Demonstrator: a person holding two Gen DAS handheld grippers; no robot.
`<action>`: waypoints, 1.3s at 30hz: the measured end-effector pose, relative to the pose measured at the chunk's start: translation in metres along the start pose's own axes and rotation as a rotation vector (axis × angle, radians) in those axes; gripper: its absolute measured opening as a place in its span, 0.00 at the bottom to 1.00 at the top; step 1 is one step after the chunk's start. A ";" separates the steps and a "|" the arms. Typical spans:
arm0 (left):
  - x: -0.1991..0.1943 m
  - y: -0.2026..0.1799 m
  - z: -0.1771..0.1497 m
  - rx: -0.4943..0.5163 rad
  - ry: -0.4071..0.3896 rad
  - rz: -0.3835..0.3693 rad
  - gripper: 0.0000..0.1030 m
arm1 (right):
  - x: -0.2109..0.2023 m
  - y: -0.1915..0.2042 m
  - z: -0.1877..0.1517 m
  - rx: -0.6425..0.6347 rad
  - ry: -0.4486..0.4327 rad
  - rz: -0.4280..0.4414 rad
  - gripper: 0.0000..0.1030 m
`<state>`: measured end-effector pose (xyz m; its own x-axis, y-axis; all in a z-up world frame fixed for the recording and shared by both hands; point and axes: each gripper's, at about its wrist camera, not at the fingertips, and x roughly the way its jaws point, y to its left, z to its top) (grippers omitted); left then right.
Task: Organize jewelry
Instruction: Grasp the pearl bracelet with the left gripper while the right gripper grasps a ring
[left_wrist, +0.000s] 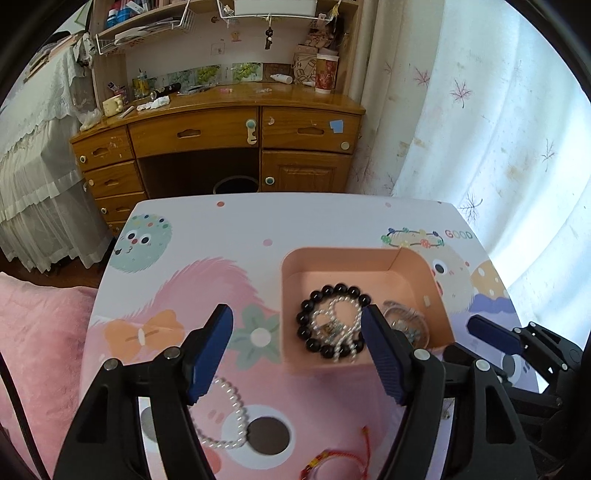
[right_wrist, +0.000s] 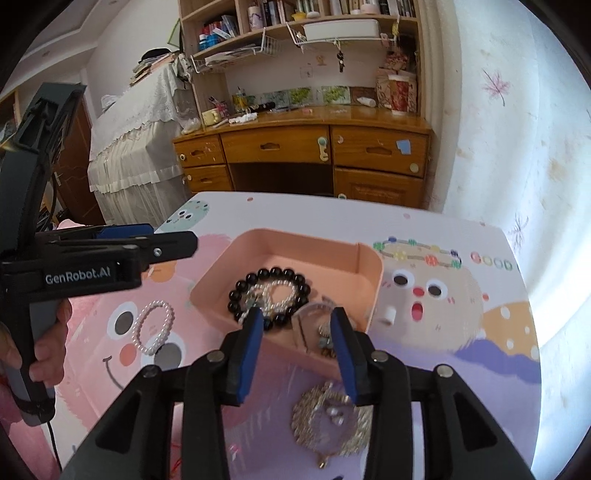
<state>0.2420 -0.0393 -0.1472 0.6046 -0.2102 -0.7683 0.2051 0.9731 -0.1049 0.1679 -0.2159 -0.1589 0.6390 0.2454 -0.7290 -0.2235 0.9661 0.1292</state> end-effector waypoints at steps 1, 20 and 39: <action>-0.002 0.005 -0.003 0.003 0.003 0.003 0.68 | -0.003 0.001 -0.003 0.016 0.003 -0.005 0.43; -0.017 0.086 -0.059 0.081 0.218 -0.052 0.74 | -0.036 0.036 -0.100 0.320 0.230 -0.194 0.46; 0.030 0.117 -0.087 -0.076 0.333 -0.114 0.55 | -0.029 0.097 -0.146 0.361 0.187 -0.351 0.46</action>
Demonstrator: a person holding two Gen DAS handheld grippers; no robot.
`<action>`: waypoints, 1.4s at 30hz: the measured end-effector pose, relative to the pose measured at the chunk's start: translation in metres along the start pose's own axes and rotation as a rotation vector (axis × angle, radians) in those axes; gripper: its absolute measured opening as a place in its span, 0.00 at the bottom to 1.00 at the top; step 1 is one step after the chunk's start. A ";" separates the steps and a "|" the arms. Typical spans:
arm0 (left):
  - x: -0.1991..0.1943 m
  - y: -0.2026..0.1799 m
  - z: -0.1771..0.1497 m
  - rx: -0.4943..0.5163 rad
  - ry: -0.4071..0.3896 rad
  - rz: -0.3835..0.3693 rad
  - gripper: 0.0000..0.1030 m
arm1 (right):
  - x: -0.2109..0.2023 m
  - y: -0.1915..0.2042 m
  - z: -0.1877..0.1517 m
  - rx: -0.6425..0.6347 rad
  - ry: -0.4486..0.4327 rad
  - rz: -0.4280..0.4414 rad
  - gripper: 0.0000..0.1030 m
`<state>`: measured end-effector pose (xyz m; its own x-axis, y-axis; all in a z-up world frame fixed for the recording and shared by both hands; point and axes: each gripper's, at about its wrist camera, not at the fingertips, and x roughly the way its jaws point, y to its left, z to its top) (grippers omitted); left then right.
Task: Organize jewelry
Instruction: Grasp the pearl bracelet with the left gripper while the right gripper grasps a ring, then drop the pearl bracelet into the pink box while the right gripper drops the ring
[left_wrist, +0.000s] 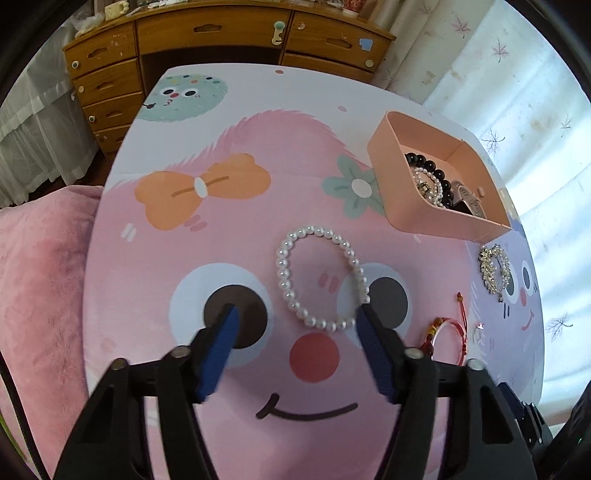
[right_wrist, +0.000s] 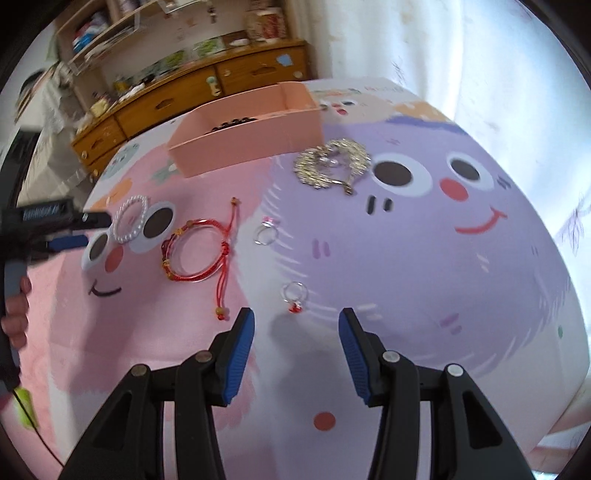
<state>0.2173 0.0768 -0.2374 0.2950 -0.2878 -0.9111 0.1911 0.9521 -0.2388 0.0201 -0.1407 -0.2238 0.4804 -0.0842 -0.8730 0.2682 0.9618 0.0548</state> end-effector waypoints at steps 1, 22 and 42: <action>0.003 -0.002 0.000 0.003 0.004 0.004 0.53 | 0.001 0.002 0.000 -0.015 -0.003 -0.001 0.45; 0.018 -0.008 0.004 0.049 -0.049 0.080 0.09 | 0.011 0.008 0.004 -0.089 -0.005 -0.074 0.07; -0.006 -0.004 0.007 0.025 -0.120 0.043 0.05 | -0.006 0.013 0.031 -0.074 -0.077 -0.013 0.07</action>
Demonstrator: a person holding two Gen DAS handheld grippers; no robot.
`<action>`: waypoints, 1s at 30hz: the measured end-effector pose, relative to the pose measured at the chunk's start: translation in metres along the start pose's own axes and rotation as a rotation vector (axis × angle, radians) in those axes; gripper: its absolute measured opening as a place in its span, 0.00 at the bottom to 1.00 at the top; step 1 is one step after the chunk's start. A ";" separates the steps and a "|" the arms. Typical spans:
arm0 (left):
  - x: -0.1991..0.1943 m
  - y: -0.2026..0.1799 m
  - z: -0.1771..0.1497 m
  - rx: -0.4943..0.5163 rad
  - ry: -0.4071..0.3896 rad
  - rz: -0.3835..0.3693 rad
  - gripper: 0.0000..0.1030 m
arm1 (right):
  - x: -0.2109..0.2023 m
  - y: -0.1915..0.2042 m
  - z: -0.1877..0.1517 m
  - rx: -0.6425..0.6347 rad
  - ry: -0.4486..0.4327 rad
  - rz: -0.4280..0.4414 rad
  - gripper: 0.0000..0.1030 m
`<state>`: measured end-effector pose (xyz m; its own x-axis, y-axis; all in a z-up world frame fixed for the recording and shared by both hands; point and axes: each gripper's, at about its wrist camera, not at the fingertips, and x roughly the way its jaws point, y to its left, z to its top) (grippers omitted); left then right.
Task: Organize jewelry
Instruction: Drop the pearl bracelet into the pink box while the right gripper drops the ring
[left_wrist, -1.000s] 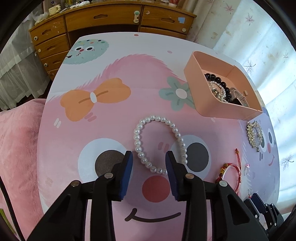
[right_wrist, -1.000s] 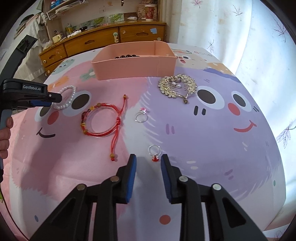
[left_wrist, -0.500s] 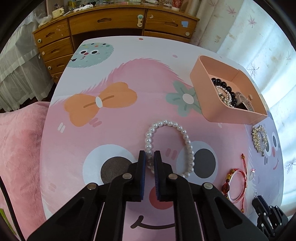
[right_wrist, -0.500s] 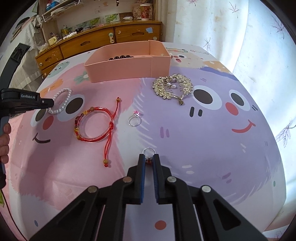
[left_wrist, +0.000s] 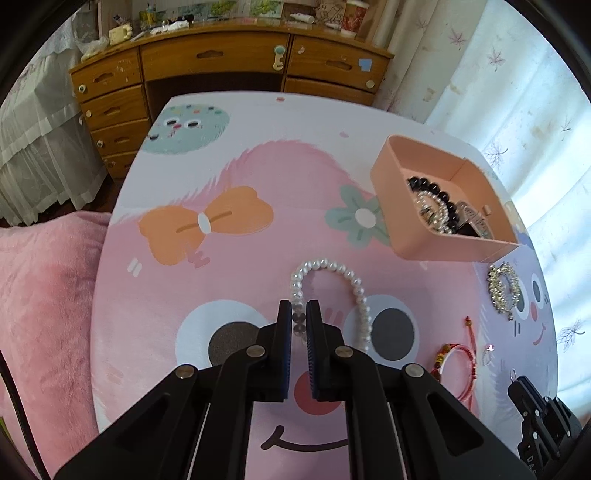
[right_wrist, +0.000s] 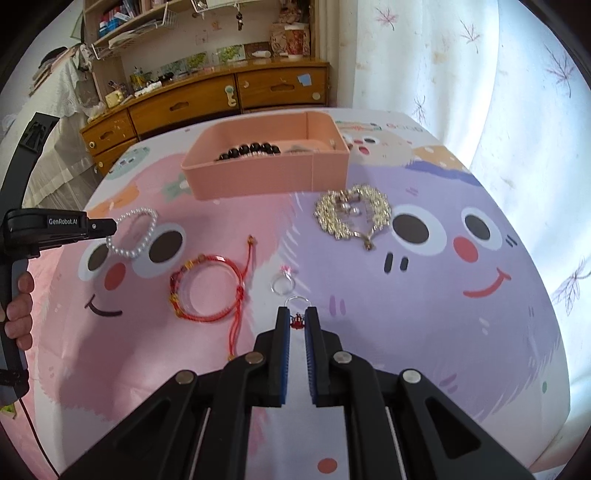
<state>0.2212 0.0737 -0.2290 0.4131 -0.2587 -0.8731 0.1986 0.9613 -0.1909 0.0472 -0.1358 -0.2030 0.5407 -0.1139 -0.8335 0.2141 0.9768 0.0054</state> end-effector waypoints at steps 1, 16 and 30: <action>-0.004 -0.001 0.002 0.001 -0.008 -0.005 0.05 | -0.001 0.000 0.003 0.000 -0.005 0.003 0.07; -0.081 -0.047 0.044 0.103 -0.182 -0.079 0.05 | -0.019 0.014 0.040 -0.170 -0.139 0.031 0.07; -0.098 -0.098 0.088 0.117 -0.342 -0.156 0.05 | -0.007 0.015 0.082 -0.248 -0.231 0.119 0.07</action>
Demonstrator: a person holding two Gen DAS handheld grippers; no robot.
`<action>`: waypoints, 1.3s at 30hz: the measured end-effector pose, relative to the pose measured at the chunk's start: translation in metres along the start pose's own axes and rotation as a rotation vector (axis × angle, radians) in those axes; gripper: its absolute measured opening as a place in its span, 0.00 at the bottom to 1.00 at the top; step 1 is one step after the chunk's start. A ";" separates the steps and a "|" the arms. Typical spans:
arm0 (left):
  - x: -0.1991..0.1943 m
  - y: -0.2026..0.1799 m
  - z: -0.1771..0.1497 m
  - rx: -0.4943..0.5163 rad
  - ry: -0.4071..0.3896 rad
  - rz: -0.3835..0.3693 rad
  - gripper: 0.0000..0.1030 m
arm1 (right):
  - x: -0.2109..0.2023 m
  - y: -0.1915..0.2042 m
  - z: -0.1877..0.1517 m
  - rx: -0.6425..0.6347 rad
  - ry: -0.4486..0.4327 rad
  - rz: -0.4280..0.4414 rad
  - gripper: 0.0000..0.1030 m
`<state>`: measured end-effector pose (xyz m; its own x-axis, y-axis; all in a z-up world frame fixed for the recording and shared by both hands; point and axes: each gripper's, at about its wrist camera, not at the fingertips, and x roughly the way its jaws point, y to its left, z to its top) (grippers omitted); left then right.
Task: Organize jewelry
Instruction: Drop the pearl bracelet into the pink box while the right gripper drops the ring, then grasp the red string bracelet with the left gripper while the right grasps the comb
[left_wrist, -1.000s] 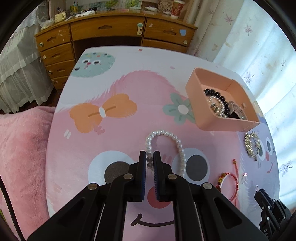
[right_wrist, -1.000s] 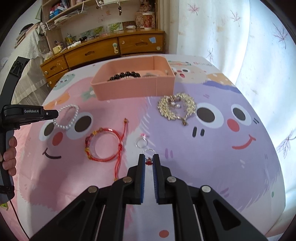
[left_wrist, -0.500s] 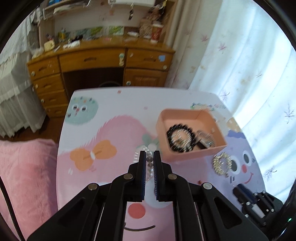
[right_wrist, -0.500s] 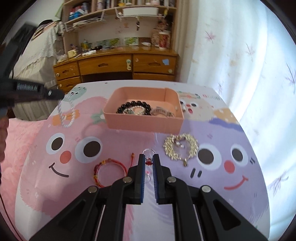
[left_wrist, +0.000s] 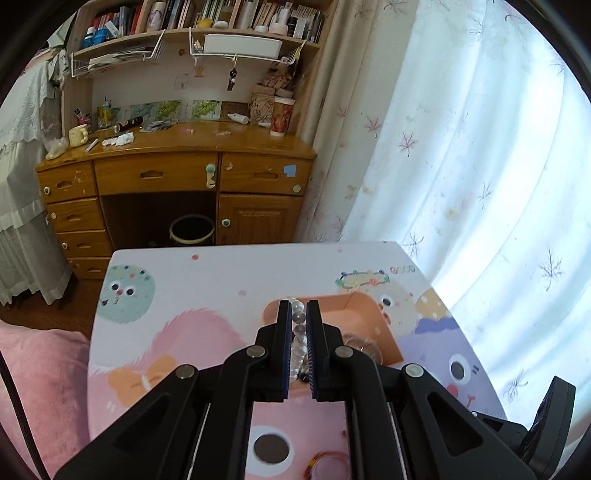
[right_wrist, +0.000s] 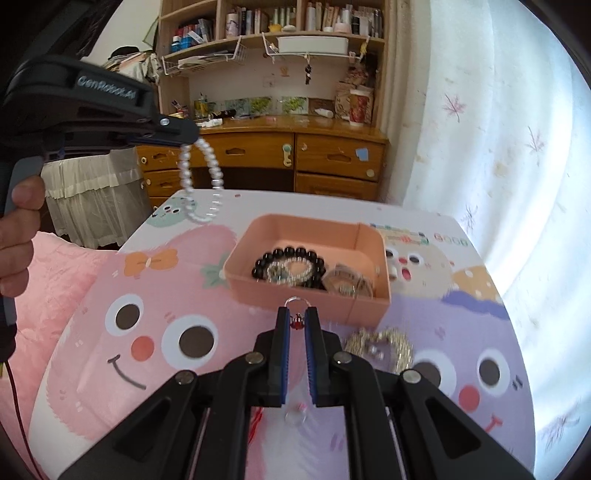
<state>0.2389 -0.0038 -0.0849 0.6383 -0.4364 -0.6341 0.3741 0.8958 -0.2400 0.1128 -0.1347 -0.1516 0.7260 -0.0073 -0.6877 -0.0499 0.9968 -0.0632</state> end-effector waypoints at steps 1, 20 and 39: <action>0.004 -0.003 0.002 0.000 -0.005 0.000 0.05 | 0.002 -0.001 0.003 -0.006 -0.004 0.003 0.07; 0.084 -0.034 0.014 -0.027 0.095 0.033 0.12 | 0.063 -0.050 0.041 0.009 0.019 0.160 0.11; 0.064 -0.032 -0.013 -0.110 0.154 0.134 0.47 | 0.043 -0.077 0.025 -0.087 0.049 0.168 0.24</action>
<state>0.2587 -0.0592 -0.1277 0.5644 -0.3024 -0.7681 0.2114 0.9524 -0.2196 0.1648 -0.2102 -0.1584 0.6684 0.1530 -0.7279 -0.2285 0.9735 -0.0051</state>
